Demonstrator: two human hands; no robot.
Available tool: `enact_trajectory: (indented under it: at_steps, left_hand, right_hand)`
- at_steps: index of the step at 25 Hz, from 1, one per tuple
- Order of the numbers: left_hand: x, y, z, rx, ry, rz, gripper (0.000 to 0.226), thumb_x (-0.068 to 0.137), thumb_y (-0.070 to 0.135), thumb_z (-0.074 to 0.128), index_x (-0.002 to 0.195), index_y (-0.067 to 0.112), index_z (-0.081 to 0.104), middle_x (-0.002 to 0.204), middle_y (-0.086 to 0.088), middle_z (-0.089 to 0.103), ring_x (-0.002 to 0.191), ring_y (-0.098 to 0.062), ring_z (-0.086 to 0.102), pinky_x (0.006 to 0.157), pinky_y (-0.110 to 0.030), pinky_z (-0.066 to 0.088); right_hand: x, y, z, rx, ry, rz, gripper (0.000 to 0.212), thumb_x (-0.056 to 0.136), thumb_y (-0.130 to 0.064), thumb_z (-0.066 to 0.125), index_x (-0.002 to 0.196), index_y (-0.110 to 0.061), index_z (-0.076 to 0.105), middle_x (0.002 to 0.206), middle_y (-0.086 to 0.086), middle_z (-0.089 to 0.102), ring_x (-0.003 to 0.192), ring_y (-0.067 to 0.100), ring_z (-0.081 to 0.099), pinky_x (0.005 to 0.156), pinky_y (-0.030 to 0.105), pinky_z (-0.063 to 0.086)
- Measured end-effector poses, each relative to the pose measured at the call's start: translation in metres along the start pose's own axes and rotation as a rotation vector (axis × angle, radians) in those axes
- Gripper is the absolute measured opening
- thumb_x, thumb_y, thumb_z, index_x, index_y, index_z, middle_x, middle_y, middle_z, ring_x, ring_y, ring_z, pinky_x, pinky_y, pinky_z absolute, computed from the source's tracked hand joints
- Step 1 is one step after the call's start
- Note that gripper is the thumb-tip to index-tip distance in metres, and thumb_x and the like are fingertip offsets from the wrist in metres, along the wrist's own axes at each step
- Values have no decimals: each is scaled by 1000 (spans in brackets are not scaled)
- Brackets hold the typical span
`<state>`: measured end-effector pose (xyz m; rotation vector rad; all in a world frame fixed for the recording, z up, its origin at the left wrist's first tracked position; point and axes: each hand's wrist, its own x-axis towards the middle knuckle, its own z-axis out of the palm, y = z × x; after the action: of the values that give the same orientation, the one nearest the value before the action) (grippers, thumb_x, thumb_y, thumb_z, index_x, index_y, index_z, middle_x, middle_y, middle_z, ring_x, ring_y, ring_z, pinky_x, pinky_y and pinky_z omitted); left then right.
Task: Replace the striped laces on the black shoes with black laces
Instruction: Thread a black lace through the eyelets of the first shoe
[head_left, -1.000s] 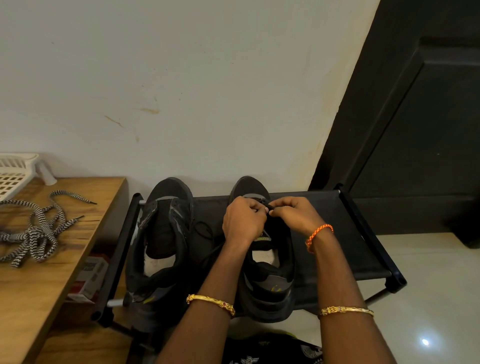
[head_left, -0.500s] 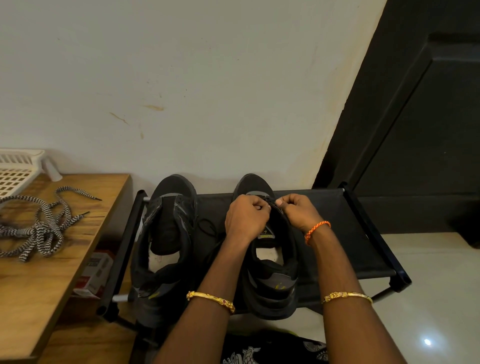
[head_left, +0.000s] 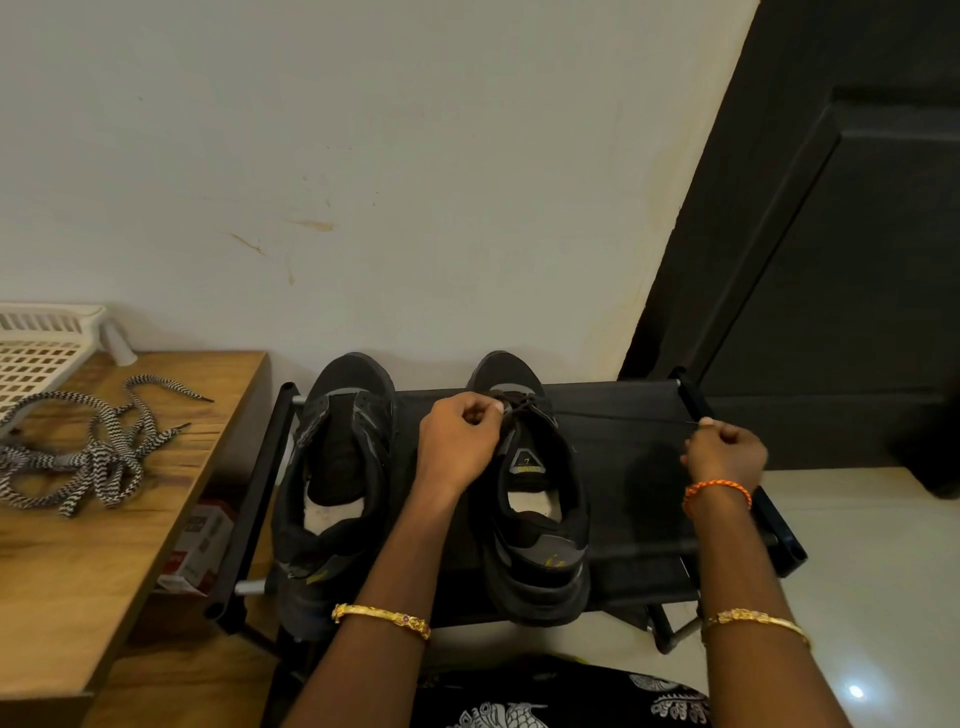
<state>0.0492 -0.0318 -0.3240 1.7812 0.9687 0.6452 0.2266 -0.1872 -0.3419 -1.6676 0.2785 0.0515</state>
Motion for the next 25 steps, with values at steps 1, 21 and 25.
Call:
enact_trajectory:
  at_steps: [1,21,25]
  left_hand:
    - [1,-3,-3,4,21,-17,14,91,17,58,90,22,71,77,20,62,72,7,57,60,-4,39]
    - [1,-20,-9,85,-129,-173,45,84,6,57,128,15,51,116,-2,61,100,-12,55,78,-23,41]
    - [3,-23,-8,92,-137,-163,42,84,7,60,125,14,54,117,-3,62,104,-14,57,81,-23,43]
  right_hand:
    - [-7,-2,4,-65,-20,-109,18,92,-8,55,106,-3,64,98,11,65,80,17,57,64,17,44]
    - [-48,-1,47,-429,-795,-472,17,91,-6,58,81,-19,63,77,-9,61,76,2,54,70,18,43]
    - [-25,-3,23,-354,-495,-430,10,89,-3,59,89,-10,66,85,3,64,75,12,56,71,20,43]
